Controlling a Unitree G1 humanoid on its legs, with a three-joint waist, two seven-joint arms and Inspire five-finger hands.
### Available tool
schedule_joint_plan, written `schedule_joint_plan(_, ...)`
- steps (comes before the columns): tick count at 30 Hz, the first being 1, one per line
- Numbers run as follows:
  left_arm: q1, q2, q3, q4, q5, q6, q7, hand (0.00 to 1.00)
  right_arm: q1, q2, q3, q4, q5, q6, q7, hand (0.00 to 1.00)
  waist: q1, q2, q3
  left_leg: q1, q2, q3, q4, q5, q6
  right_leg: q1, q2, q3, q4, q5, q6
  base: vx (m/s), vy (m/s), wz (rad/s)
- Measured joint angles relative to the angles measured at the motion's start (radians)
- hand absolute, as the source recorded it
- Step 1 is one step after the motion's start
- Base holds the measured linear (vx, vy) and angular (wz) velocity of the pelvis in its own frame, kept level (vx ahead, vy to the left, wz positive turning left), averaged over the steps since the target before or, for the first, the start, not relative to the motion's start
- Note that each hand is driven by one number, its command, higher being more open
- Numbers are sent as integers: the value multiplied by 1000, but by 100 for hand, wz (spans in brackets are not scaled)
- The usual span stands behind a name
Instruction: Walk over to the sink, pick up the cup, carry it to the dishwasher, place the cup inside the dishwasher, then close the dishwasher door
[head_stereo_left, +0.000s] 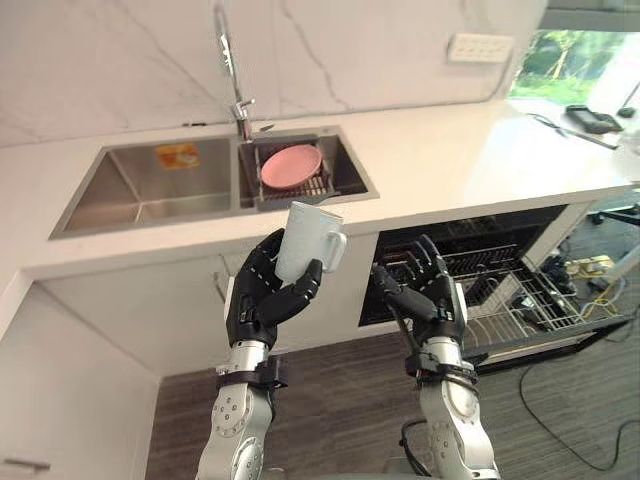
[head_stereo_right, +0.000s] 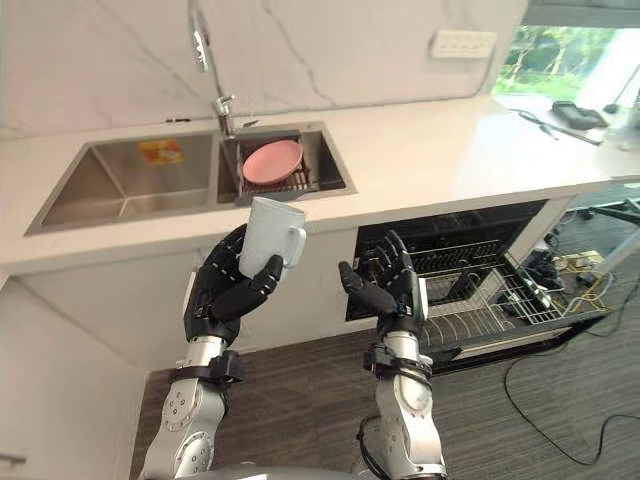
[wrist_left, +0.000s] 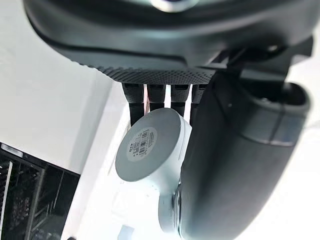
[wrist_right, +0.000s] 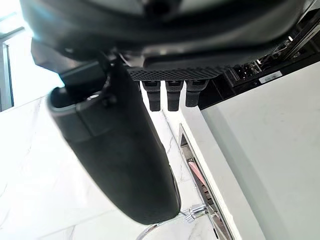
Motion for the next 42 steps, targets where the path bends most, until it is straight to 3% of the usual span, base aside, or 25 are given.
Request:
schedule_joint_plan(2, 0, 7, 15, 5, 1, -1, 2, 30, -32, -2, 21, 8, 2, 0, 14, 90, -4, 2, 2, 17, 27, 36, -3, -11, -20, -26, 31, -66, -112, 7, -8, 158, -68, -53)
schedule_joint_plan(3, 1, 9, 24, 8, 0, -1, 9, 30, -40, -4, 33, 7, 8, 0, 17, 90, -4, -3, -1, 28, 33, 51, -1, -20, -36, -21, 57, -79, -191, 39, -14, 216, -133, -53)
schedule_joint_plan(4, -1, -6, 30, 31, 1, 1, 17, 30, -42, -25, 44, 4, 29, -1, 21, 90, -14, 26, -3, 44, 59, 49, 14, -43, -63, 11, 108, -73, -246, 109, -28, 209, -110, -39)
schedule_joint_plan(7, -2, -26, 30, 51, 11, 1, 17, 30, -18, -59, 44, -9, 41, -1, 32, 90, -13, 58, -10, 65, 119, 51, 30, -49, -74, 71, 175, -67, -333, 119, -44, 263, -131, -30)
schedule_joint_plan(9, -8, -33, 33, 59, 16, 1, 17, 30, -2, -65, 40, -25, 60, -1, 33, 90, -13, 64, -8, 52, 156, 47, 107, -44, -82, 112, 213, -55, -381, 126, -57, 237, -142, -35)
schedule_joint_plan(10, -12, -34, 33, 69, 16, 1, 17, 30, 6, -66, 39, -42, 77, -1, 33, 90, -14, 69, -5, 34, 176, 42, 198, -28, -102, 144, 229, -39, -412, 129, -62, 176, -79, -36)
schedule_joint_plan(12, -18, -34, 38, 90, 16, 1, 17, 30, 27, -73, 40, -84, 81, -1, 34, 90, -10, 71, -1, -13, 191, 24, 354, 24, -106, 201, 229, -5, -458, 136, -68, 217, -37, -49)
schedule_joint_plan(15, -33, -35, 35, 100, 17, 1, 14, 30, 30, -73, 39, -124, 117, -17, 38, 90, -9, 69, 2, -98, 147, -54, 387, -55, -111, 252, 207, 54, -508, 144, -58, 237, 64, -47)
schedule_joint_plan(16, -33, -35, 35, 100, 17, 1, 14, 30, 30, -73, 39, -124, 117, -17, 38, 90, -9, 69, 2, -98, 147, -54, 387, -55, -111, 252, 207, 54, -508, 144, -58, 172, 123, -65)
schedule_joint_plan(17, -49, -34, 38, 100, 17, 1, 14, 30, 30, -74, 40, -124, 119, -20, 48, 90, 1, 61, 7, -150, 107, -110, 311, -69, -107, 261, 188, 102, -513, 146, -55, 149, 171, -75)
schedule_joint_plan(18, -62, -33, 40, 102, 19, 1, 16, 30, 30, -75, 40, -124, 126, -20, 56, 90, 6, 67, 11, -171, 78, -164, 217, -55, -116, 265, 177, 129, -511, 147, -51, 140, 211, -108)
schedule_joint_plan(19, -72, -36, 43, 102, 21, 0, 17, 30, 31, -81, 44, -124, 140, -20, 61, 90, 9, 84, 12, -156, 66, -224, 51, 53, -117, 268, 188, 152, -509, 147, -39, 141, 234, -80)
schedule_joint_plan(20, -78, -41, 45, 102, 24, -4, 19, 30, 27, -88, 45, -122, 144, -21, 66, 90, 10, 103, 13, -156, 78, -244, 7, 137, -118, 273, 204, 166, -511, 143, -24, 139, 204, -79)
schedule_joint_plan(22, -94, -14, 61, 122, 37, -7, 23, 30, 39, -74, 60, -114, 157, -14, 86, 90, -3, 58, 14, -109, 40, -212, -35, 145, -110, 288, 161, 206, -540, 140, 4, 115, 146, -47)
schedule_joint_plan(23, -100, -7, 62, 131, 37, -7, 24, 30, 39, -72, 62, -115, 158, -14, 92, 90, -9, 52, 14, -99, 30, -207, -53, 151, -101, 288, 151, 209, -545, 142, 6, 88, 116, -15)
schedule_joint_plan(26, -99, 5, 61, 139, 39, -7, 25, 30, 39, -72, 76, -118, 169, -13, 115, 90, -8, 50, 13, -58, 12, -160, -130, 173, -83, 275, 130, 246, -559, 151, 22, 51, 78, -31)
schedule_joint_plan(32, -101, 3, 50, 139, 56, -7, 24, 30, 43, -73, 89, -124, 198, -11, 134, 90, -18, 47, 12, 3, 15, -109, -247, 213, -92, 274, 140, 293, -601, 177, 26, 40, -13, -29)
schedule_joint_plan(34, -109, 4, 50, 139, 56, -7, 23, 30, 46, -75, 89, -133, 217, -11, 139, 90, -37, 47, 11, 22, 17, -102, -284, 228, -94, 275, 147, 303, -604, 182, 29, 41, -37, -16)
schedule_joint_plan(42, -146, 10, 32, 193, 57, -7, 21, 30, 73, -93, 95, -158, 230, -8, 166, 90, -38, 36, -1, 46, 17, -70, -337, 249, -87, 272, 147, 318, -634, 210, 47, -4, 2, -12)
